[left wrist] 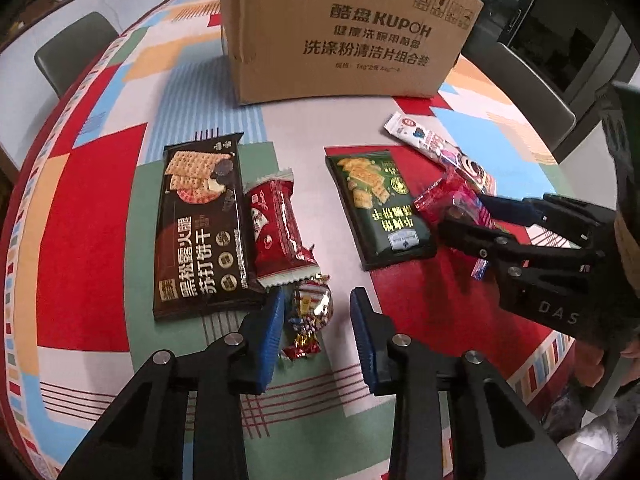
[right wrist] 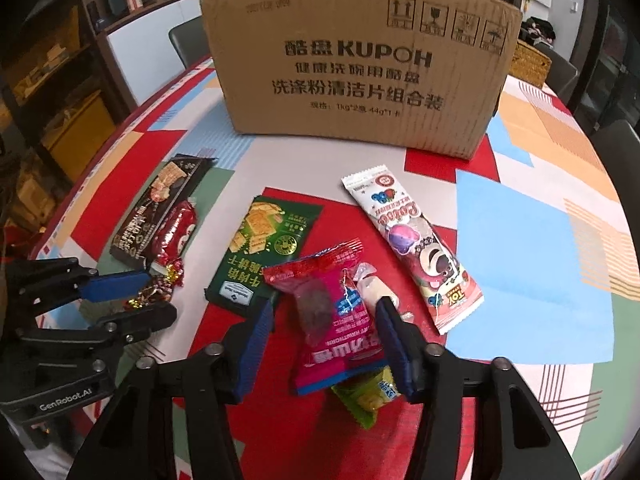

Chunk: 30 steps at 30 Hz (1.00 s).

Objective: Organize snacks
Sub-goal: 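Grasp the wrapped candy with the left tool while the right tool grasps the pink candy bag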

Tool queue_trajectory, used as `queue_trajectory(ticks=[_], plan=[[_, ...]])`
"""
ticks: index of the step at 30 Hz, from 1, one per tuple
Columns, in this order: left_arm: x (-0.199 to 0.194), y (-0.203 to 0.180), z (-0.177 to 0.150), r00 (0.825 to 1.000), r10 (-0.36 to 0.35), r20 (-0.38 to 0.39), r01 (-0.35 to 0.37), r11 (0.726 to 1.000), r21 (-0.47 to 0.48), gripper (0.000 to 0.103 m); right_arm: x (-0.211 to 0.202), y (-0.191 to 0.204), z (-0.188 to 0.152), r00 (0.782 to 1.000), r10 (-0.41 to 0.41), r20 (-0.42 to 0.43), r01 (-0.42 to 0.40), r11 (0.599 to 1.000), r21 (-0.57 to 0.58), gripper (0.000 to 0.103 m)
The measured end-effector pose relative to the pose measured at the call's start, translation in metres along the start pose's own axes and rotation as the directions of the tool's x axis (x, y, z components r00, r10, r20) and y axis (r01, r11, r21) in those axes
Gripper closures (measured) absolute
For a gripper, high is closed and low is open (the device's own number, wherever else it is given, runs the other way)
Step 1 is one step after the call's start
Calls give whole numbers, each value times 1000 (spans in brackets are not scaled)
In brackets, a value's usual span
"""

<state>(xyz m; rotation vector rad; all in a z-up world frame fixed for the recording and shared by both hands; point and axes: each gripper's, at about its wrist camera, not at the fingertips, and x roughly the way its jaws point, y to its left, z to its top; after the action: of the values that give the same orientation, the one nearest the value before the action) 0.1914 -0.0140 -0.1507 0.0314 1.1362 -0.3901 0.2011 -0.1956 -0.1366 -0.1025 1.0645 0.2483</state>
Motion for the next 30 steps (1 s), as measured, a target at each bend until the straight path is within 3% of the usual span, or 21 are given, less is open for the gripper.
queue_trajectory(ticks=[5,17,30], plan=[[2,-5,3,1000,22,5,-22,1000,19,79,10,-5,-1,999,10,-30,-10,1000,21,62],[-14,-12,1,999,-11,38,10,1000,29,79,-3,-3,-5,1000,11,4,-11,1000,23,68],[-62,-25,15,985,-36,166,28,998,51,79,-43,2,1,994,61,90,-65,997,35,68]])
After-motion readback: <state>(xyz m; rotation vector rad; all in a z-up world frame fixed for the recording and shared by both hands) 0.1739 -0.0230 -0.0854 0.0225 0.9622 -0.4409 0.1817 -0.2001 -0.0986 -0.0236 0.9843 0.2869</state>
